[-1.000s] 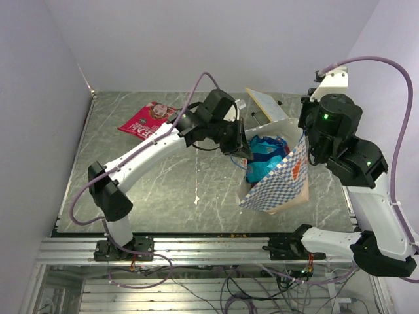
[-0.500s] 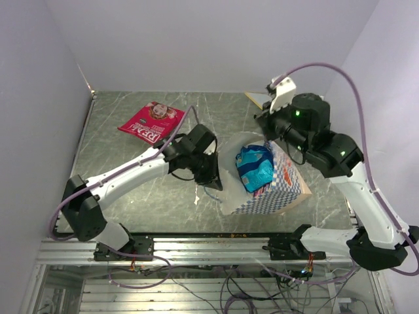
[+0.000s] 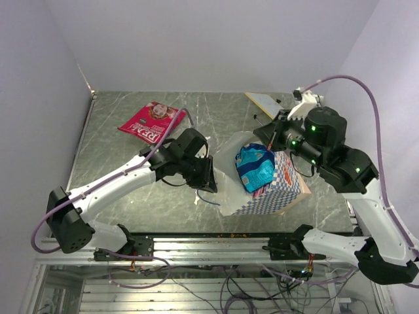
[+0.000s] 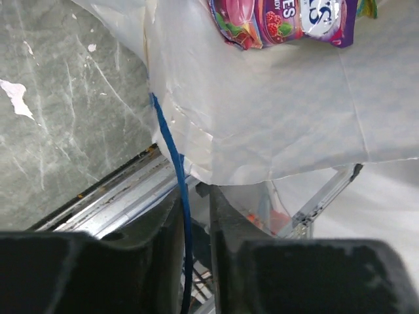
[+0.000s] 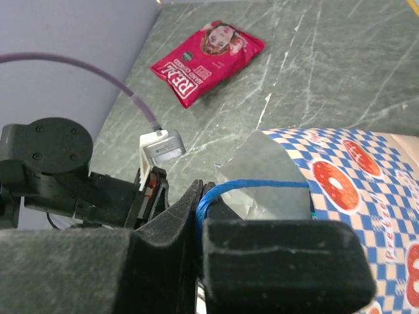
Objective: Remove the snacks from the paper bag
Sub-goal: Adjust the paper bag at the center of the board, then take out the snack from the paper bag.
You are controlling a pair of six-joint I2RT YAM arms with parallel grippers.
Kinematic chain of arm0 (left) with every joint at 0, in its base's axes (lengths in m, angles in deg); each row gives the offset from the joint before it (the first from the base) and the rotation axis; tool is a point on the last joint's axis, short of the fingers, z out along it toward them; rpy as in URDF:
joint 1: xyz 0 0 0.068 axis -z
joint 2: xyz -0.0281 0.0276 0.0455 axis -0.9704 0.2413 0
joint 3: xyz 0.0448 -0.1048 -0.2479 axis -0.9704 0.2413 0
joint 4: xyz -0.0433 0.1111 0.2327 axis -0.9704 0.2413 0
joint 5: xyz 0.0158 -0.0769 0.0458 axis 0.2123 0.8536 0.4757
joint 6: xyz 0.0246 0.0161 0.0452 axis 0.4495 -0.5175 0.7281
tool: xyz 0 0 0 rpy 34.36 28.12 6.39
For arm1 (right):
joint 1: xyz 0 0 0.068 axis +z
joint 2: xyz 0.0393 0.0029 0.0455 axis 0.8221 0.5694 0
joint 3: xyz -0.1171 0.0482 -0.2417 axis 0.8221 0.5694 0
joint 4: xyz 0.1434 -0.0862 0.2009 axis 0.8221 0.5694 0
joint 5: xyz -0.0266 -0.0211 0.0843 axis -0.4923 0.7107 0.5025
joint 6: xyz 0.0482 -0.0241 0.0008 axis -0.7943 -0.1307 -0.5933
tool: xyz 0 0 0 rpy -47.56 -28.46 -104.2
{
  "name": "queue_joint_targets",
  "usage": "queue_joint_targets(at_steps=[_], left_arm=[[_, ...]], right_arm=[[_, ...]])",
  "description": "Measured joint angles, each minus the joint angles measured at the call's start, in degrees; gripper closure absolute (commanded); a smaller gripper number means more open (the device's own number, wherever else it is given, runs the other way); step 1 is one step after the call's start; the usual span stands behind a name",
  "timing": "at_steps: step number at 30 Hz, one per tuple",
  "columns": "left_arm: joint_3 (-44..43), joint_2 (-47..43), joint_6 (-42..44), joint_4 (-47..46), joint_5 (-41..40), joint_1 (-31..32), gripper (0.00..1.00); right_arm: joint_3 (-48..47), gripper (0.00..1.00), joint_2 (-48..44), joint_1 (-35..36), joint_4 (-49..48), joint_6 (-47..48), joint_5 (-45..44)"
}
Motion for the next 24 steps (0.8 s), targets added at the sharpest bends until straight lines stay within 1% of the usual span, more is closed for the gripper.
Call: queue_joint_targets(at_steps=[1,2,4,6,7,8,11,15,17,20,24], left_arm=[[0.0,-0.4,0.7,0.0,0.0,0.1,0.51],[-0.1,-0.7,1.5,0.3,-0.2,0.1,0.4],[-1.3,-1.1,3.5,1.9,-1.2,0.1,0.3],[-4.3,-1.1,5.7,4.1,-3.3,0.1,0.13],[-6.7,-1.1,7.1,5.3,-4.6,0.1,0.06],[-9.0,-1.1,8.5,5.7,-5.4,0.1,0.05],[-16.7,-1.4,12.0,4.1,-6.7,0.0,0.09],[-19.5,-2.2,14.0,-1.9,-6.8,1.2,0.2],[-18.7,-1.8,14.1,-6.0,-7.9,3.0,0.24],[-15.0,-1.0,13.1,-12.5,-10.4,5.0,0.26],[-8.8,1.0,10.8,-21.3,-16.1,8.1,0.28]], right_arm=[[-0.3,1.0,-0.6,0.0,0.6,-1.2,-1.0],[-0.3,1.0,-1.2,0.0,1.0,-2.2,-1.6],[-0.2,1.0,-2.3,0.0,2.3,-4.3,-3.0],[0.0,1.0,-3.1,0.0,3.2,-6.3,-4.4],[0.1,1.0,-3.5,0.0,3.4,-7.2,-5.0],[0.1,1.0,-3.7,0.0,3.8,-8.0,-5.7],[-0.3,1.0,-4.0,0.0,4.7,-9.9,-7.3],[-2.1,1.0,-2.7,0.0,5.8,-11.4,-8.4],[-2.6,1.0,-2.1,0.0,5.7,-12.2,-8.8],[-2.6,1.0,-2.0,0.0,5.7,-13.4,-9.4],[-2.6,1.0,-1.8,0.0,5.3,-14.3,-9.4]])
